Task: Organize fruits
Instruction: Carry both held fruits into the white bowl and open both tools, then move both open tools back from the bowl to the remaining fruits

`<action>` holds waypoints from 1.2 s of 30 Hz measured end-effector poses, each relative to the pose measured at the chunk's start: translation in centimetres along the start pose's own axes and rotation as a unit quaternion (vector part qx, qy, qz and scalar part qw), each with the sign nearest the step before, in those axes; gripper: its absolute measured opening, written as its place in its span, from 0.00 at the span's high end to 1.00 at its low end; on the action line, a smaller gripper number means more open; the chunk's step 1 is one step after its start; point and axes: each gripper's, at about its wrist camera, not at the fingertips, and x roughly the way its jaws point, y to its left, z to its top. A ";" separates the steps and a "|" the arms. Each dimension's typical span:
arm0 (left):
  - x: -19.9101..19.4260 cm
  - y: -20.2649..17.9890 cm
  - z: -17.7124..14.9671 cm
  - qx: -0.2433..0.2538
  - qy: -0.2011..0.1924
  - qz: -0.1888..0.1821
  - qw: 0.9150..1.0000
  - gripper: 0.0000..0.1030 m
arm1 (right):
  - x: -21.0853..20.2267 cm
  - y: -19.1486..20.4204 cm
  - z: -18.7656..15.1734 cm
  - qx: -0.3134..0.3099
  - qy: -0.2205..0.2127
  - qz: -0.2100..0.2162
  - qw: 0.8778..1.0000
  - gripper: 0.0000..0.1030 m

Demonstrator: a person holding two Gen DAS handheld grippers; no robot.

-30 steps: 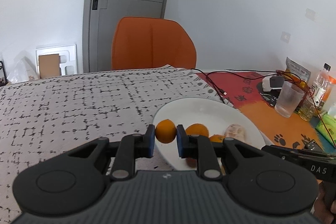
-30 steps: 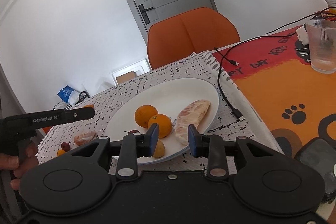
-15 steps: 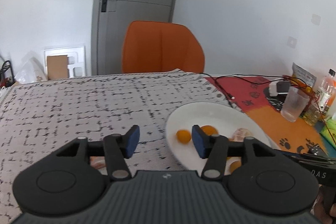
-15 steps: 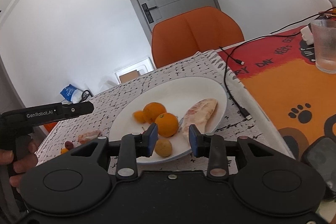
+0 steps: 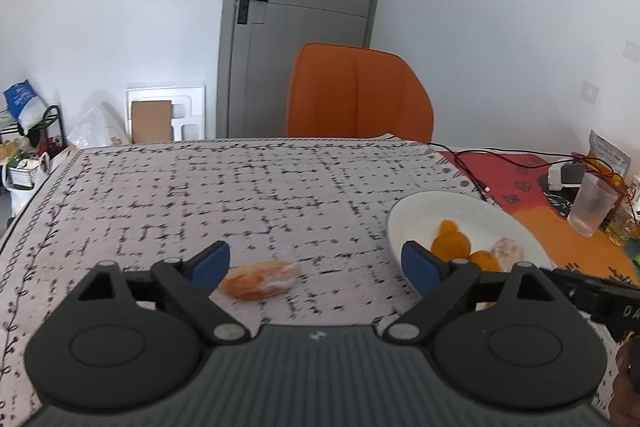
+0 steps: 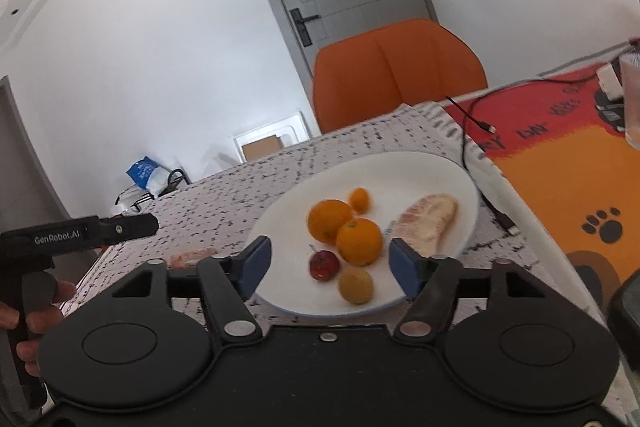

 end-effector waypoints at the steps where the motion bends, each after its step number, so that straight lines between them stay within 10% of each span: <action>1: -0.2 0.2 -0.1 -0.001 0.000 0.002 1.000 0.10 | -0.1 0.3 0.0 -0.003 -0.002 0.003 1.000 0.27; 28: -1.3 6.0 -4.3 -0.052 0.029 0.056 0.997 0.10 | 2.9 5.1 -0.7 -0.045 0.030 0.051 0.997 0.10; 36: -0.2 7.3 -5.3 -0.075 0.048 0.053 0.995 0.28 | 4.2 6.4 -0.4 -0.060 0.038 0.067 0.995 0.04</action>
